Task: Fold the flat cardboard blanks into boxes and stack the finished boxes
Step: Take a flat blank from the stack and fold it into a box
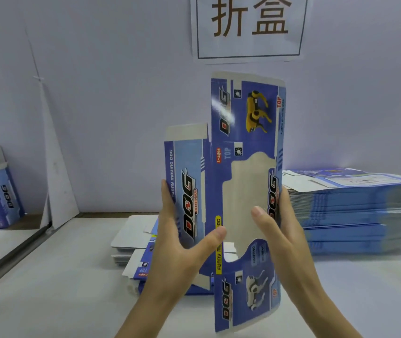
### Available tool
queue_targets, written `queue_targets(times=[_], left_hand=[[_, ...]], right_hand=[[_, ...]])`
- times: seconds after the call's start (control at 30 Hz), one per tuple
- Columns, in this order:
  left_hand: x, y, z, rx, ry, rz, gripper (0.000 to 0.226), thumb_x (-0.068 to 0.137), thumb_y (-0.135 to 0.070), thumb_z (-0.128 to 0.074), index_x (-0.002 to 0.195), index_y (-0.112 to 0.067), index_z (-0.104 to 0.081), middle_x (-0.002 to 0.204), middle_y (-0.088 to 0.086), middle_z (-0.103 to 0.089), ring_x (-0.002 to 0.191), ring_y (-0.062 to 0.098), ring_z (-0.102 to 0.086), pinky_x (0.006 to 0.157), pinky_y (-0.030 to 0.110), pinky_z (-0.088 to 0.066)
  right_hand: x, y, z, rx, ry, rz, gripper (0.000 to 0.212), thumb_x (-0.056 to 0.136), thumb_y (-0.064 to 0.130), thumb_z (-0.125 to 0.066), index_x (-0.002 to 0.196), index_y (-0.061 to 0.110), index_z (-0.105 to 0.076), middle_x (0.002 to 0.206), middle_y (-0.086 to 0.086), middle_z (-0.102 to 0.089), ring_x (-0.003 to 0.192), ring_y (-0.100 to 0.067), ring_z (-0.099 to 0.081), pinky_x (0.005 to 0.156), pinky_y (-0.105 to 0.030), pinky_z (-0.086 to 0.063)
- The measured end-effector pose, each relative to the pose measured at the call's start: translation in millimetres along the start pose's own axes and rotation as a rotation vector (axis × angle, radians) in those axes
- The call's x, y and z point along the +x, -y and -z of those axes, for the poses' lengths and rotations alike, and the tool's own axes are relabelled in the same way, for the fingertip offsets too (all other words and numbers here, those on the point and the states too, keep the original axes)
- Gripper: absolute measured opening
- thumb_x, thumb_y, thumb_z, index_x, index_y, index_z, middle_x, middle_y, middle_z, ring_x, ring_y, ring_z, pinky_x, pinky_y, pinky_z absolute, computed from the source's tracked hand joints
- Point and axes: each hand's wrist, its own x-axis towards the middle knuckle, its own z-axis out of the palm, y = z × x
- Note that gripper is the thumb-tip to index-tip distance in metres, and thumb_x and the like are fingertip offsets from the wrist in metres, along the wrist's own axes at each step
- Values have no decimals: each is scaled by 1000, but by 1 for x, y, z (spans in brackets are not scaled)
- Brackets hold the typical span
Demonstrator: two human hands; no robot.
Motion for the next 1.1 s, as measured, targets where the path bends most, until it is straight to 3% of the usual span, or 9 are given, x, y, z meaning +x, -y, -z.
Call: queue_targets(times=[0.1, 0.2, 0.33, 0.43, 0.5, 0.6, 0.7, 0.87, 1.1], left_hand=[[-7, 2, -9, -64, 54, 13, 109, 56, -52, -82, 130, -76, -5, 126, -41, -47, 114, -4, -57, 84, 30, -57], [-14, 6, -15, -106, 140, 32, 116, 60, -39, -83, 141, -63, -4, 128, -29, -56, 111, 2, -62, 82, 28, -58], [-26, 9, -23, -132, 308, 128, 81, 70, -41, -74, 143, -41, -36, 130, -22, -59, 119, -2, -56, 87, 14, -50], [-20, 10, -22, -134, 220, 238, 46, 70, -45, -80, 114, -47, -66, 113, -19, -69, 108, 3, -64, 89, 23, -54], [-9, 13, -10, -246, 104, 373, 39, 63, -37, -77, 100, -25, -73, 96, 1, -76, 90, 24, -73, 79, 42, -59], [7, 11, 15, -296, 63, 404, 31, 62, -27, -72, 91, -18, -74, 92, 13, -75, 78, 31, -73, 58, 38, -60], [14, 6, 31, -224, 92, 314, 20, 64, -35, -71, 82, -29, -77, 92, 12, -75, 79, 29, -73, 56, 31, -58], [14, 7, 32, -141, 1, 269, 28, 60, -46, -69, 82, -29, -75, 89, 13, -75, 75, 32, -73, 55, 34, -59], [14, 5, 36, -133, -9, 275, 45, 58, -44, -71, 95, -20, -67, 87, 12, -75, 73, 33, -73, 52, 33, -58]], right_hand=[[-3, -3, -5, 19, 49, 20, 73, 79, 52, -61, 146, 44, -34, 140, 19, -53, 128, -1, -51, 108, -38, -42], [-4, -6, -7, 54, 90, 22, 73, 78, 53, -61, 146, 44, -35, 139, 20, -54, 128, -1, -51, 106, -32, -42], [-6, -12, -15, 54, 246, -7, 52, 91, 52, -57, 140, 42, -42, 131, 35, -54, 124, 14, -47, 94, -4, -40], [-3, -21, -10, 12, 228, -74, 47, 91, 51, -53, 136, 40, -47, 144, 23, -49, 135, 8, -37, 116, -27, -32], [4, -20, 0, -77, 148, -123, 58, 81, 52, -54, 137, 44, -45, 150, 17, -41, 139, 4, -34, 117, -32, -31], [14, -16, 22, -36, 56, -211, 76, 68, 46, -69, 138, 32, -42, 131, 8, -60, 113, -4, -63, 91, -31, -55], [17, -10, 36, 53, 139, -299, 60, 65, 39, -75, 121, 21, -61, 106, 0, -75, 89, -12, -73, 64, -23, -58], [9, -14, 26, 259, 47, -269, 29, 62, 24, -77, 90, 22, -78, 91, -12, -77, 76, -28, -75, 55, -31, -58], [11, -4, 25, 336, 107, -313, 22, 66, 23, -75, 87, 27, -79, 92, -13, -76, 76, -27, -75, 55, -32, -58]])
